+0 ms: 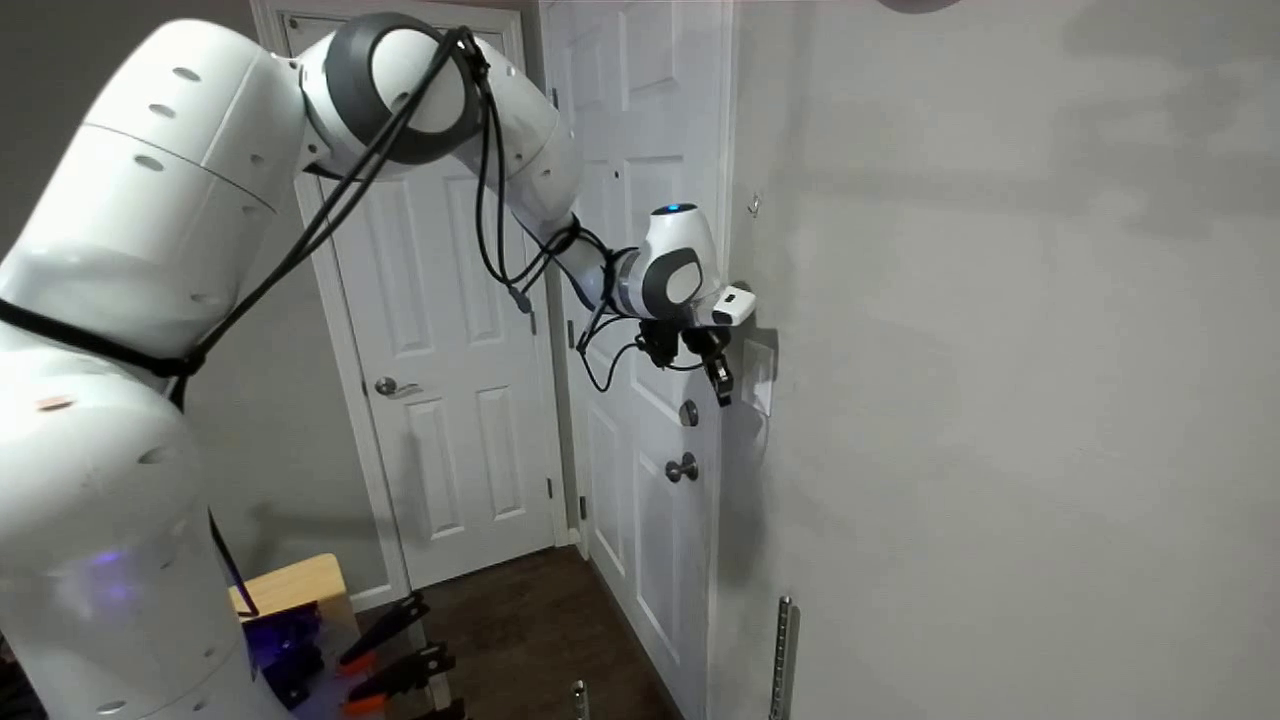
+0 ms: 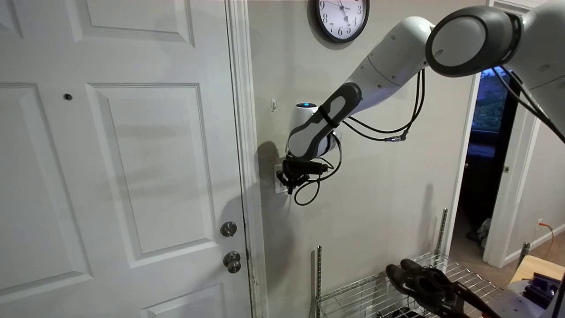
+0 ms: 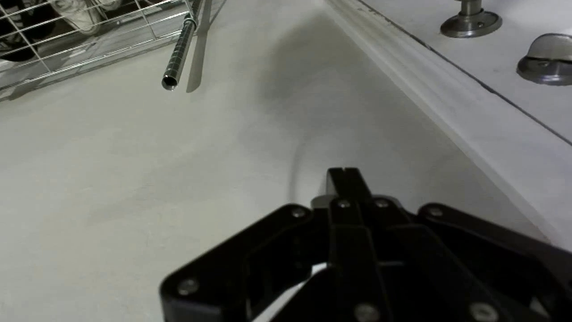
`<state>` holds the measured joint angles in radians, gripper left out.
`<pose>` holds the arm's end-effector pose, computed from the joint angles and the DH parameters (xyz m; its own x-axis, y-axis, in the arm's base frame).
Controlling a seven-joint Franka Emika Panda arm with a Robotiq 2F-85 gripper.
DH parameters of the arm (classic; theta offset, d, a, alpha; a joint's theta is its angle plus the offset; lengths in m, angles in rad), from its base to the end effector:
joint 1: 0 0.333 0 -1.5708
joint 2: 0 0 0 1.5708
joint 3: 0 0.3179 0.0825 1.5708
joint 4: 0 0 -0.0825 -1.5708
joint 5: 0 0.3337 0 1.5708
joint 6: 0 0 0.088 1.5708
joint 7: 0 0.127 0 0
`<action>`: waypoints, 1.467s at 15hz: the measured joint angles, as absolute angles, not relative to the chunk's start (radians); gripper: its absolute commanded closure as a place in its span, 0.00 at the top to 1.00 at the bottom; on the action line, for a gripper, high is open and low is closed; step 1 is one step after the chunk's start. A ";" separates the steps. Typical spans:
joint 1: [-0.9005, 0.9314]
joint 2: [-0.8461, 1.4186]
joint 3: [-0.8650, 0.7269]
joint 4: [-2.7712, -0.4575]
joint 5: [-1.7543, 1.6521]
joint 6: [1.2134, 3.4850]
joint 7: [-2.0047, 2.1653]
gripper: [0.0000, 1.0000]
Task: Flip the switch on the wall
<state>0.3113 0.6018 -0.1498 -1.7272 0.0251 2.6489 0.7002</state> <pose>0.6597 0.1210 0.2896 0.8201 -0.4949 0.2873 -0.4699 -0.8689 -0.1555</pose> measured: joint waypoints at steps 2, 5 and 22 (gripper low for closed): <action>0.300 0.604 -0.141 -1.727 0.025 2.685 0.700 0.04; 0.295 0.616 -0.138 -1.727 0.024 2.767 0.695 0.04; 0.300 0.654 -0.111 -1.761 0.068 2.903 0.611 0.02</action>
<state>0.2996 0.6536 -0.1108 -1.7609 0.0675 2.9034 0.6112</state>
